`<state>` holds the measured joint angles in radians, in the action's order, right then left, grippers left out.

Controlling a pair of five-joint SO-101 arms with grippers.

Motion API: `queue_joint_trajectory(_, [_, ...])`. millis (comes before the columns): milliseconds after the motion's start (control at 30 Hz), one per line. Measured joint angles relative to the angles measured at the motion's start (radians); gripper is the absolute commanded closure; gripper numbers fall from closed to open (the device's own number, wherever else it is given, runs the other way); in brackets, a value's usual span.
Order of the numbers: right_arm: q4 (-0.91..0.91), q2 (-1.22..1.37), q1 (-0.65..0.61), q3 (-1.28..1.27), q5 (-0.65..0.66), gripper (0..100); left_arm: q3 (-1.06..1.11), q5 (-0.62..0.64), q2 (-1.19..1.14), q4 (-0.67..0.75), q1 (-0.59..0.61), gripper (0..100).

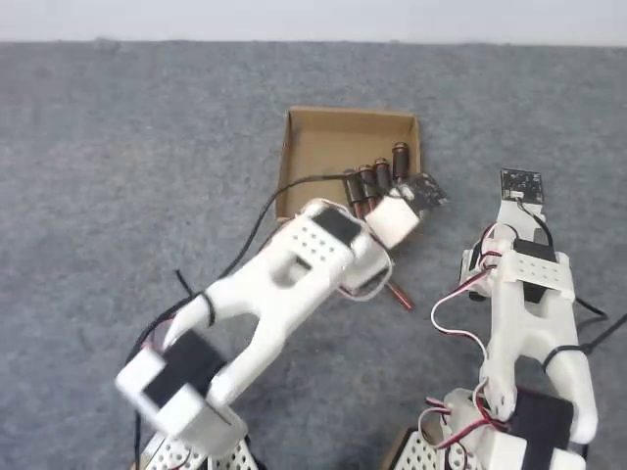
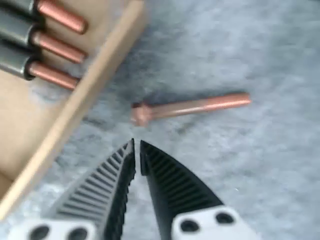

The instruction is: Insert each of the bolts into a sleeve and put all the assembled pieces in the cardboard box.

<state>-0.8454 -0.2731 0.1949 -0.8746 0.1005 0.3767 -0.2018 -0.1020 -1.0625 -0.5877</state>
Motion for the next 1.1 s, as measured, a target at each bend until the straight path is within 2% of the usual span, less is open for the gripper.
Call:
queue_joint_trajectory(67, [0.0,0.0,0.0,0.0,0.0,99.2,0.052,0.066,0.086,0.003,-0.041,99])
queue_joint_trajectory(167, [0.009,0.0,0.0,0.0,0.0,99.2,0.155,0.193,0.209,0.081,-0.089,99])
queue_joint_trajectory(333, [0.009,0.0,0.0,0.0,0.0,99.2,0.411,0.393,0.361,0.338,-0.11,99])
queue_joint_trajectory(533, [0.011,0.0,0.0,0.0,0.0,99.2,0.683,0.56,0.448,0.614,-0.144,99])
queue_joint_trajectory(667, [0.011,0.0,0.0,0.0,0.0,99.2,0.695,0.736,0.453,0.628,-0.167,99])
queue_joint_trajectory(800, [0.011,0.0,0.0,0.0,0.0,99.2,0.621,0.868,0.45,0.522,-0.167,99])
queue_joint_trajectory(933, [0.011,0.0,0.0,0.0,0.0,99.2,0.514,0.954,0.376,0.443,-0.166,99])
queue_joint_trajectory(1100, [0.011,0.0,0.0,0.0,0.0,99.2,0.388,1.036,0.18,0.44,-0.163,95])
